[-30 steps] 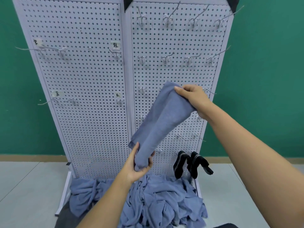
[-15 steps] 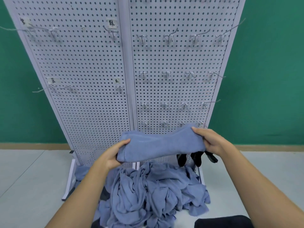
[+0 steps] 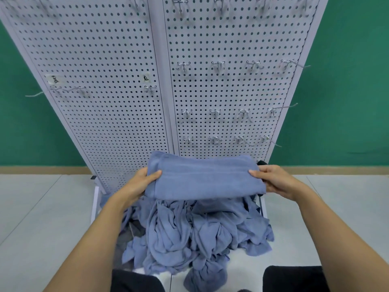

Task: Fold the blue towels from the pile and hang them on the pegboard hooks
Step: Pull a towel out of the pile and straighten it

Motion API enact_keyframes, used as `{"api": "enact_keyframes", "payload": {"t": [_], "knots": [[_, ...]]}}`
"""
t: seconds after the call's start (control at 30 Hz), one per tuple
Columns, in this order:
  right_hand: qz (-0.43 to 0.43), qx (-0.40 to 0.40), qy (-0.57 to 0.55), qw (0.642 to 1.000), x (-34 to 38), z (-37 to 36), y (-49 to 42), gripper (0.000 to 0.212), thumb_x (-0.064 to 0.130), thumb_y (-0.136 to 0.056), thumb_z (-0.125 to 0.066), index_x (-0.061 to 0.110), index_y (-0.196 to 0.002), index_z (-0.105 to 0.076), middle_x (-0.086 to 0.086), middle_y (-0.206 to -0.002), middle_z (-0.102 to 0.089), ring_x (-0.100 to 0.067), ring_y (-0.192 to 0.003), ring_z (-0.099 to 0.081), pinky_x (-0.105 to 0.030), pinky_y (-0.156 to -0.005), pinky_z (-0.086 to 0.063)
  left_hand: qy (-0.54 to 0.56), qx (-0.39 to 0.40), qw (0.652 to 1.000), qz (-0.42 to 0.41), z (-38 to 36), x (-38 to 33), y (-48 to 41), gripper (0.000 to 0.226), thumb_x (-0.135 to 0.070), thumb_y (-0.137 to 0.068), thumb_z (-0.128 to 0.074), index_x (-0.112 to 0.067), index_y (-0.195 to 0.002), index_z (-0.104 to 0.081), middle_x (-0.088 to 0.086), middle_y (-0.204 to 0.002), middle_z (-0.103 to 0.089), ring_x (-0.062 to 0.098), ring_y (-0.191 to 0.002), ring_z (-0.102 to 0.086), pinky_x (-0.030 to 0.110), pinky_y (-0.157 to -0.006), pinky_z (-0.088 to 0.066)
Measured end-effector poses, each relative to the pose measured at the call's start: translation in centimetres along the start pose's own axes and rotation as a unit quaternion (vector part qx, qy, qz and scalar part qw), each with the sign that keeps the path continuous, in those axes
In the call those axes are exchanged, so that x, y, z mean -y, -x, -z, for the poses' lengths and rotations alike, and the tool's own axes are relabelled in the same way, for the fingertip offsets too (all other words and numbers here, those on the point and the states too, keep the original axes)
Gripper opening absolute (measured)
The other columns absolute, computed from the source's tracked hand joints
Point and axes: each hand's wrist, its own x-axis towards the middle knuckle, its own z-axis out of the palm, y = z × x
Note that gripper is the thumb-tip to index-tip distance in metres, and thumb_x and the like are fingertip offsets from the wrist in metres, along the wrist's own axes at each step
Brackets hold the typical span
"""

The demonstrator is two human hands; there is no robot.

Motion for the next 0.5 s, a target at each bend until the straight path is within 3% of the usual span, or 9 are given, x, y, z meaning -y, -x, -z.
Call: {"api": "enact_keyframes", "payload": {"t": [0.03, 0.17, 0.27, 0.43, 0.5], "knots": [[0.009, 0.003, -0.010, 1.000, 0.0, 0.1, -0.1, 0.024, 0.019, -0.091, -0.062, 0.004, -0.108, -0.068, -0.005, -0.080, -0.069, -0.013, -0.060, -0.058, -0.020, -0.052, -0.051, 0.000, 0.005, 1.000, 0.002, 0.1, 0.1, 0.0, 0.023, -0.027, -0.095, -0.055, -0.017, -0.114, -0.061, 0.004, -0.112, -0.070, 0.022, -0.102, -0.067, 0.040, -0.087, -0.054], [0.059, 0.033, -0.072, 0.995, 0.2, 0.5, -0.1, 0.021, 0.008, -0.091, -0.057, 0.010, -0.110, -0.067, -0.006, -0.103, -0.073, -0.016, -0.086, -0.070, -0.026, -0.073, -0.059, 0.102, -0.001, 0.995, -0.012, 0.5, -0.2, 0.2, 0.025, -0.014, -0.096, -0.050, -0.013, -0.120, -0.058, 0.006, -0.114, -0.067, 0.018, -0.097, -0.065, 0.031, -0.081, -0.055], [0.096, 0.027, -0.108, 0.989, 0.6, 0.4, 0.2, 0.026, -0.002, -0.088, -0.053, 0.009, -0.107, -0.066, -0.004, -0.096, -0.074, -0.013, -0.078, -0.071, -0.024, -0.068, -0.059, 0.148, -0.019, 0.988, -0.032, 1.0, -0.5, 0.4, 0.028, -0.006, -0.097, -0.046, -0.009, -0.124, -0.054, 0.011, -0.118, -0.063, 0.018, -0.095, -0.060, 0.031, -0.081, -0.051], [0.128, -0.006, -0.102, 0.986, 0.6, 0.4, 0.4, 0.044, -0.008, -0.094, -0.044, 0.015, -0.076, -0.077, -0.004, -0.081, -0.075, -0.013, -0.068, -0.070, -0.023, -0.060, -0.057, 0.205, 0.007, 0.977, -0.057, 0.7, -1.3, 1.3, 0.031, -0.003, -0.100, -0.031, -0.017, -0.089, -0.056, 0.001, -0.092, -0.066, 0.012, -0.072, -0.059, 0.020, -0.056, -0.050], [0.137, -0.021, -0.085, 0.987, 0.6, 0.5, 0.7, 0.043, -0.009, -0.094, -0.043, 0.012, -0.073, -0.073, -0.004, -0.080, -0.074, -0.012, -0.065, -0.068, -0.019, -0.055, -0.054, 0.231, 0.030, 0.971, -0.061, 0.7, -1.5, 1.6, 0.030, -0.006, -0.097, -0.027, -0.015, -0.089, -0.054, 0.000, -0.090, -0.066, 0.012, -0.072, -0.061, 0.022, -0.058, -0.051]]}}
